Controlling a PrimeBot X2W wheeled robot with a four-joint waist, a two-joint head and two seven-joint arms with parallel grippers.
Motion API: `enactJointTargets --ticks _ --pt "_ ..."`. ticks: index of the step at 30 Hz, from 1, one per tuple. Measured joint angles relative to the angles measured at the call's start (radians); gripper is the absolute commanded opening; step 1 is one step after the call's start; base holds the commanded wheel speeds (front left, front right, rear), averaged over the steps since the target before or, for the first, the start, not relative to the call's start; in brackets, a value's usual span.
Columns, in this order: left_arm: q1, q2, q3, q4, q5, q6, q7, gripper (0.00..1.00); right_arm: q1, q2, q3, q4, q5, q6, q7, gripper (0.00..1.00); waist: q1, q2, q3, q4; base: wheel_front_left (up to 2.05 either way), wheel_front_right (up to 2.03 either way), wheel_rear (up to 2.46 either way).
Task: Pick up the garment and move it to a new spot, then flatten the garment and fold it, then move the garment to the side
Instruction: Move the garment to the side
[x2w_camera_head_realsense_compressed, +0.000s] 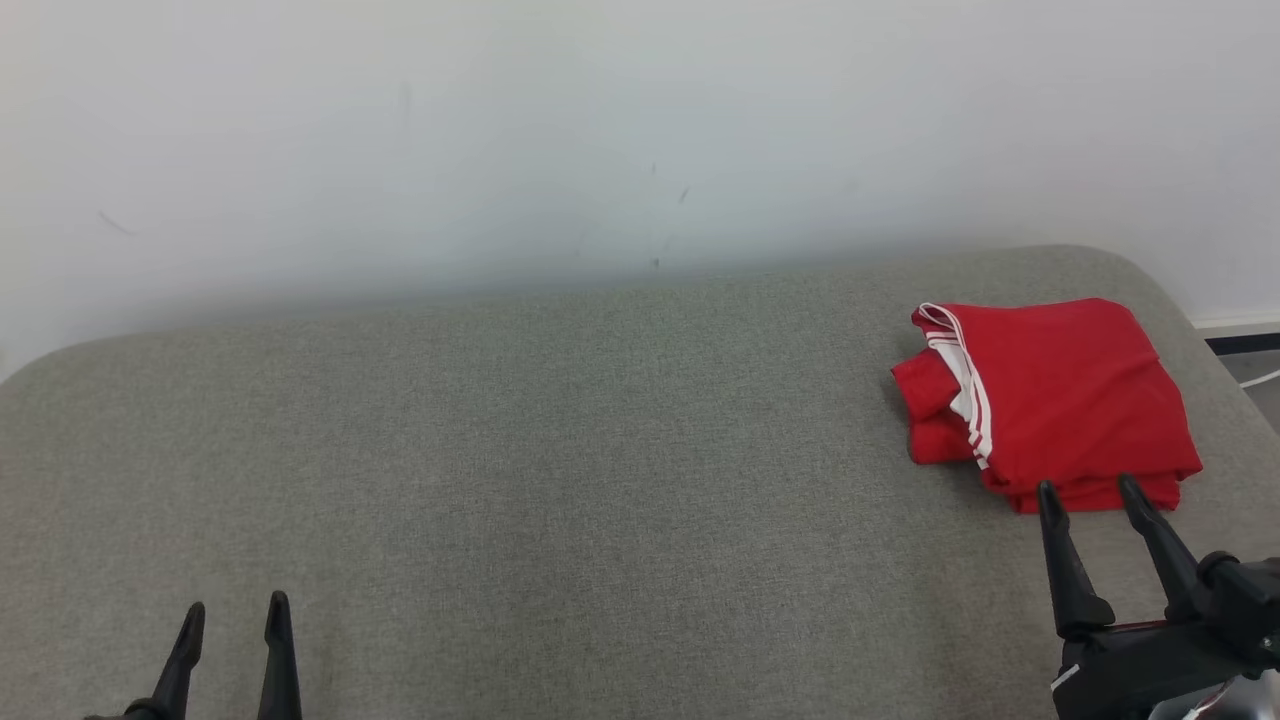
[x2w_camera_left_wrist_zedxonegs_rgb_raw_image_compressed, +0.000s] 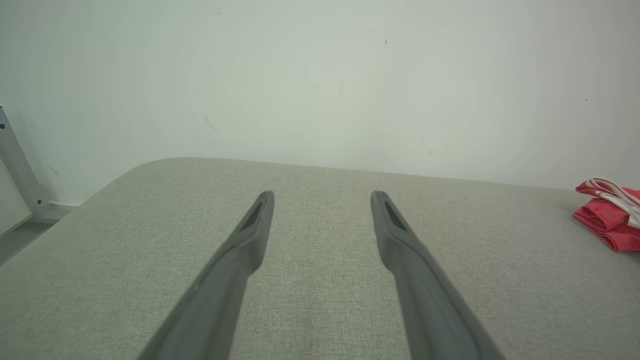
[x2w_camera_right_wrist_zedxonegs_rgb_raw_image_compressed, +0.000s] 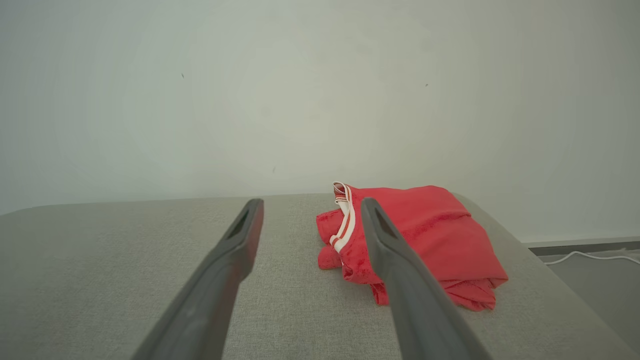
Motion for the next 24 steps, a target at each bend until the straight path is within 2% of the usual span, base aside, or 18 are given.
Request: enactJointTargets --ticks 6,19,24 --pt "0.009 -0.003 0.001 -0.015 0.016 0.0 0.012 1.0 0.023 0.031 -0.032 0.025 -0.001 -0.003 -0.015 1.0 0.0 0.0 0.0 0.008 0.0 0.0 0.0" --pt "0.013 0.0 0.028 -0.04 0.034 0.001 0.021 1.0 0.021 0.05 -0.043 0.054 -0.021 -0.003 -0.042 1.0 -0.0001 0.0 -0.011 0.021 0.0 0.0 0.0" --pt "0.03 -0.007 0.034 -0.041 0.073 0.001 0.021 1.0 0.022 0.051 -0.043 0.059 -0.031 -0.003 -0.05 1.0 0.0 0.0 -0.015 0.025 0.0 0.0 0.0"
